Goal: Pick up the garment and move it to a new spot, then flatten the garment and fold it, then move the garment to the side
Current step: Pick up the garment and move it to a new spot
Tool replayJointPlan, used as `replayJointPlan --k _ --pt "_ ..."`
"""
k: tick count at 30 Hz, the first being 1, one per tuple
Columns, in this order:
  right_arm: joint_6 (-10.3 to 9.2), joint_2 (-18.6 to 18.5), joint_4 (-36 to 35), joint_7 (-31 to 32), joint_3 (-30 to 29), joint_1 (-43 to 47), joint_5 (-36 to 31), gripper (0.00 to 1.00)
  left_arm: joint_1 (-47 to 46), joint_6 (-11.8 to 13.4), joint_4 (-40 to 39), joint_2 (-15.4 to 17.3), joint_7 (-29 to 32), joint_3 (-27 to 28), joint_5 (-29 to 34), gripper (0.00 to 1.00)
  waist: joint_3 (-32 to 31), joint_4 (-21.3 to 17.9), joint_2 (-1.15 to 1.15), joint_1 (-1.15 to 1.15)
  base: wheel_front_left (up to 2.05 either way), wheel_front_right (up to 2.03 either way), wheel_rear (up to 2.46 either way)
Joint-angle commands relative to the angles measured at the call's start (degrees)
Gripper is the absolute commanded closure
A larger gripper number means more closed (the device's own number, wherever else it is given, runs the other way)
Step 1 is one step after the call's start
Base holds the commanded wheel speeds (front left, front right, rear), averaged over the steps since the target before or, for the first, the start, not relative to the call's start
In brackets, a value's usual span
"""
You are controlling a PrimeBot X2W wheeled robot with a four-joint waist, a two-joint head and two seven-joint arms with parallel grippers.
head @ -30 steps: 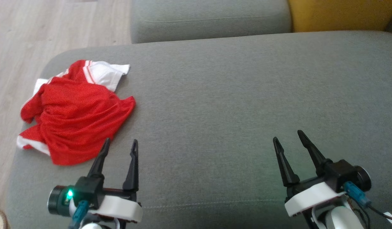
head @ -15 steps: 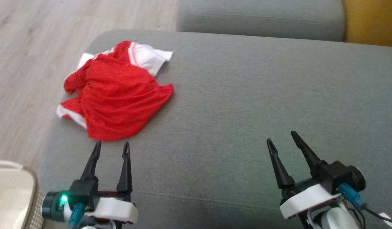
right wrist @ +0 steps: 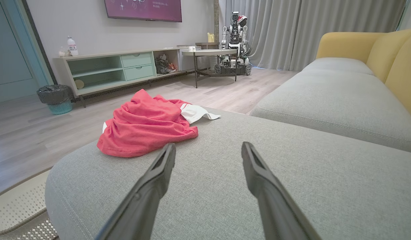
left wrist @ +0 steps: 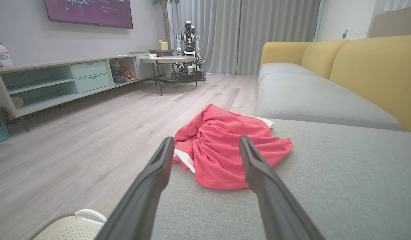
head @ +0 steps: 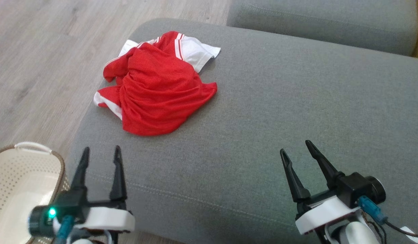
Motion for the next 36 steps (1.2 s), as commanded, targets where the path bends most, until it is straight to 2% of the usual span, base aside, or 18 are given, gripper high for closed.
replayJointPlan --k 1,5,8,10,12,15,18,25,32,36 --pt "0.00 -0.69 -2.06 -0.60 1.25 -1.31 -0.45 0.00 -1.82 0.30 -2.43 -0.26 -0.71 2.56 -0.51 0.00 0.48 0.16 0.00 0.00 0.00 0.00 0.00" --pt "0.00 -0.69 -2.27 -0.60 0.65 -1.63 -1.41 0.00 -4.30 -0.29 -4.12 -0.30 -0.71 4.73 -1.65 0.00 2.82 0.52 0.00 0.00 0.00 0.00 0.00" --pt "0.00 -0.69 -2.54 -0.60 0.23 -2.66 -3.24 0.00 -11.33 -3.15 -3.89 0.21 -0.71 6.38 -2.40 0.00 6.57 0.74 0.00 0.00 0.00 0.00 0.00" --pt "0.00 -0.69 -2.67 -0.60 -0.16 -3.31 -4.43 0.00 -15.62 -4.80 -0.82 1.02 -0.71 6.64 -2.77 0.00 8.78 0.81 0.00 0.00 0.00 0.00 0.00" --pt "0.00 -0.69 -2.72 -0.60 -0.43 -3.61 -5.04 0.00 -18.28 -5.52 1.70 1.76 -0.71 6.61 -2.69 0.00 9.85 0.83 0.00 0.00 0.00 0.00 0.00" --pt "0.00 -0.69 -3.02 -0.60 -0.90 -4.76 -7.15 0.00 -28.20 -7.72 9.91 3.75 1.04 6.40 -3.17 0.00 13.60 0.70 0.00 0.00 0.00 0.00 0.00" --pt "0.00 -0.69 -3.68 -0.60 -1.83 -6.38 -9.24 0.00 -39.18 -9.29 17.55 4.28 4.48 6.56 -5.02 0.00 17.24 0.60 0.00 0.00 0.00 0.00 0.00" --pt "0.00 -2.91 -5.18 -0.60 -2.95 -9.49 -12.31 0.00 -59.78 -9.38 35.79 4.72 13.67 6.62 -6.86 0.00 24.37 0.61 0.00 0.00 0.00 0.00 0.00" --pt "0.00 -4.66 -6.35 -0.60 -1.52 -10.47 -11.92 0.00 -70.33 -8.44 52.72 6.10 26.45 5.99 -7.17 0.00 27.61 0.29 0.00 0.00 0.00 0.00 0.00" --pt "0.00 -5.14 -6.76 -0.60 -0.93 -10.52 -11.34 0.00 -72.33 -10.64 57.06 5.40 28.09 5.88 -8.94 0.00 28.31 0.16 0.00 0.00 0.00 0.00 0.00"
